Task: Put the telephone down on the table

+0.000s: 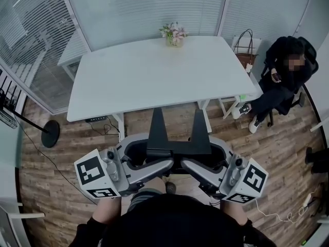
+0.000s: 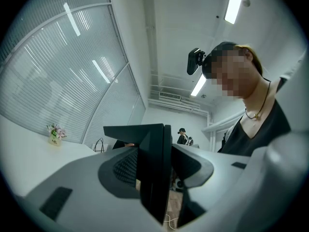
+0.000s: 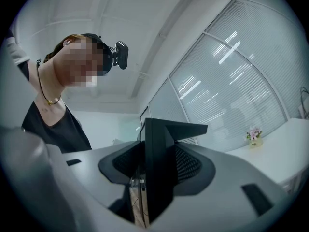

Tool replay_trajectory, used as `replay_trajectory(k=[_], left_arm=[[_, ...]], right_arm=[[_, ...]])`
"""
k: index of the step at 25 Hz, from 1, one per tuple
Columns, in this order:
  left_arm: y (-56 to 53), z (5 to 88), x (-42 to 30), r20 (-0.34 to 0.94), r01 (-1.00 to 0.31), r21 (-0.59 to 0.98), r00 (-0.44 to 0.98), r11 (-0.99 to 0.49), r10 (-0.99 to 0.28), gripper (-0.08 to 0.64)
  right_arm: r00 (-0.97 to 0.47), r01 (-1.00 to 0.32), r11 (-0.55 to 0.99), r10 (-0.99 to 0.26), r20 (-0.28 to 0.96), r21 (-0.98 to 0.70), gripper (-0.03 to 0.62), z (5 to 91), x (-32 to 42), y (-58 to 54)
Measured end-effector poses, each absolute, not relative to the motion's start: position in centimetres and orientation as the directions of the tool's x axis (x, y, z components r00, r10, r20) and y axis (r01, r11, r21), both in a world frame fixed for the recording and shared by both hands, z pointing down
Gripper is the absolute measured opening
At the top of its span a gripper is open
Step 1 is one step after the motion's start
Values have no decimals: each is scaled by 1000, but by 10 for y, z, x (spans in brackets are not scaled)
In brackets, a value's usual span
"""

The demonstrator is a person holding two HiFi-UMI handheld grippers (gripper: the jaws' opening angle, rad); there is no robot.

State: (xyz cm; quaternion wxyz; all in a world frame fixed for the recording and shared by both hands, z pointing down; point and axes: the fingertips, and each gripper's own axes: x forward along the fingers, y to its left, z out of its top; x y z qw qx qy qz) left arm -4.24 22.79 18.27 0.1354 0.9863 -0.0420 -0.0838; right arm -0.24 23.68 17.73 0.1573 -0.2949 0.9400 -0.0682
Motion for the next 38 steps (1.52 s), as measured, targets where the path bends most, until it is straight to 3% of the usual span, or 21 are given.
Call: replay_trajectory(k=[15,38], left_arm=[[197,187,-34,-163,-32,265,984,-964,-78,210],[64,192,-18,-171,-9,264,984,-964,-56,210]], right_arm=[[-761,-557,803,-596,-258,-211,210,181,6,207],[-750,-575,791,-612,-252,-210,210,186,21,75]])
